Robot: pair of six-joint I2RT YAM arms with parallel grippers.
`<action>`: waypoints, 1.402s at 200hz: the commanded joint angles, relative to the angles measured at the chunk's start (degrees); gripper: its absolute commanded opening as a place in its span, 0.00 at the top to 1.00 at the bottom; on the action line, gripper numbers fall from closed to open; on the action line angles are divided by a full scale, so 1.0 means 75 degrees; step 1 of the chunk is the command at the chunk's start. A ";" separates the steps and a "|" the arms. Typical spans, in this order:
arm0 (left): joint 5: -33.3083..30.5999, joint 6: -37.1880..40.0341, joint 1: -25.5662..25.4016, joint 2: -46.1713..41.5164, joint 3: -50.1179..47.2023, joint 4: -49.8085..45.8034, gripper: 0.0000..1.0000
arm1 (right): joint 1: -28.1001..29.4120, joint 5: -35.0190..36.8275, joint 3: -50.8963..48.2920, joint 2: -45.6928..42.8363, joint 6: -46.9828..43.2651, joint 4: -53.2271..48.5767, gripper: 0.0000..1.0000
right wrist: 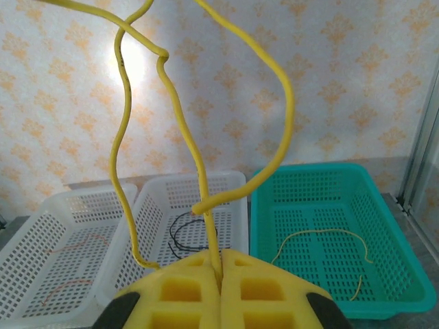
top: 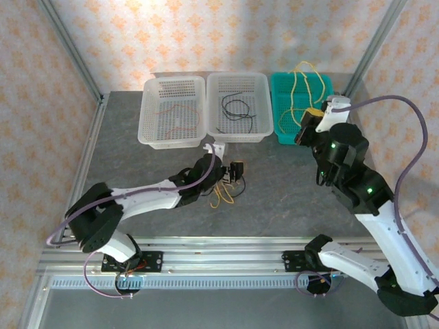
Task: Untangle the cables
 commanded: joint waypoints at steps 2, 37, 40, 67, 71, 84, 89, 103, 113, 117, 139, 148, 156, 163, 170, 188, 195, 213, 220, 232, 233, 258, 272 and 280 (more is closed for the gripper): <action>-0.0751 0.0403 0.0023 -0.0527 0.0177 -0.0771 0.14 | -0.0076 0.0137 -0.0182 0.0216 0.0216 0.0170 1.00; -0.1048 0.0655 0.0017 -0.1019 0.0499 -0.1344 0.11 | -0.0213 -0.0062 -0.0239 0.0627 0.0355 0.0193 1.00; -0.1061 0.0665 0.0017 -0.1071 0.0505 -0.1334 0.11 | -0.0236 -0.0081 -0.0225 0.0666 0.0372 0.0193 1.00; -0.1068 0.0839 0.0037 -0.1139 0.0902 -0.1302 0.09 | -0.0554 -0.0401 -0.0236 0.1012 0.0580 0.0222 1.00; -0.1054 0.0880 0.0047 -0.1075 0.1025 -0.1338 0.09 | -0.0623 -0.0524 -0.0246 0.1063 0.0623 0.0234 1.00; -0.0923 0.1010 0.0053 -0.0834 0.1409 -0.1354 0.09 | -0.0862 -0.0881 -0.0304 0.1241 0.0764 0.0291 1.00; -0.0840 0.1041 0.0050 -0.0734 0.1547 -0.1328 0.09 | -0.0969 -0.1022 -0.0329 0.1312 0.0796 0.0313 1.00; -0.0552 0.1121 0.0065 -0.0452 0.1887 -0.1190 0.09 | -0.1241 -0.1368 -0.0364 0.1493 0.0944 0.0377 1.00; -0.0337 0.1114 0.0078 -0.0243 0.2081 -0.1074 0.09 | -0.1418 -0.1594 -0.0385 0.1578 0.1025 0.0475 1.00; -0.0254 0.1114 0.0082 -0.0160 0.2155 -0.1028 0.09 | -0.1478 -0.1683 -0.0408 0.1605 0.1048 0.0521 1.00; 0.0266 0.1079 0.0120 0.0280 0.2525 -0.0823 0.11 | -0.1811 -0.2022 -0.0479 0.1765 0.1190 0.0752 1.00; 0.0404 0.1056 0.0129 0.0461 0.2662 -0.0766 0.11 | -0.1934 -0.2110 -0.0503 0.1834 0.1239 0.0833 1.00; 0.0528 0.1043 0.0135 0.0614 0.2805 -0.0725 0.11 | -0.2044 -0.2198 -0.0520 0.1899 0.1322 0.0894 1.00; 0.0622 0.1032 0.0145 0.0754 0.2931 -0.0694 0.11 | -0.2159 -0.2299 -0.0521 0.1966 0.1413 0.0916 1.00; 0.0696 0.1021 0.0151 0.0897 0.3055 -0.0666 0.11 | -0.2266 -0.2474 -0.0535 0.2032 0.1493 0.0973 1.00; 0.0878 0.1008 0.0161 0.1253 0.3418 -0.0615 0.11 | -0.2508 -0.2746 -0.0541 0.2127 0.1643 0.1077 1.00; 0.0915 0.1008 0.0170 0.1391 0.3527 -0.0553 0.11 | -0.2591 -0.2790 -0.0536 0.2351 0.1654 0.1125 1.00; 0.0999 0.0945 0.0185 0.1779 0.3870 -0.0500 0.11 | -0.2918 -0.3008 -0.0481 0.2687 0.1740 0.1174 1.00; 0.1071 0.0906 0.0191 0.1937 0.4023 -0.0491 0.11 | -0.3064 -0.3186 -0.0459 0.2812 0.1776 0.1202 1.00; 0.1179 0.0851 0.0185 0.2166 0.4213 -0.0415 0.11 | -0.3281 -0.3462 -0.0483 0.3007 0.1771 0.1300 1.00; 0.1195 0.0847 0.0191 0.2186 0.4228 -0.0411 0.11 | -0.3290 -0.3474 -0.0485 0.3024 0.1771 0.1303 1.00; 0.1260 0.0719 0.0222 0.2737 0.4787 -0.0523 0.11 | -0.3788 -0.3721 -0.0342 0.3545 0.1747 0.1252 1.00; 0.1367 0.0644 0.0251 0.3020 0.5063 -0.0512 0.11 | -0.4046 -0.3886 -0.0237 0.3838 0.1750 0.1224 1.00; 0.1434 0.0600 0.0262 0.3150 0.5244 -0.0543 0.11 | -0.4194 -0.4041 -0.0147 0.4024 0.1758 0.1179 1.00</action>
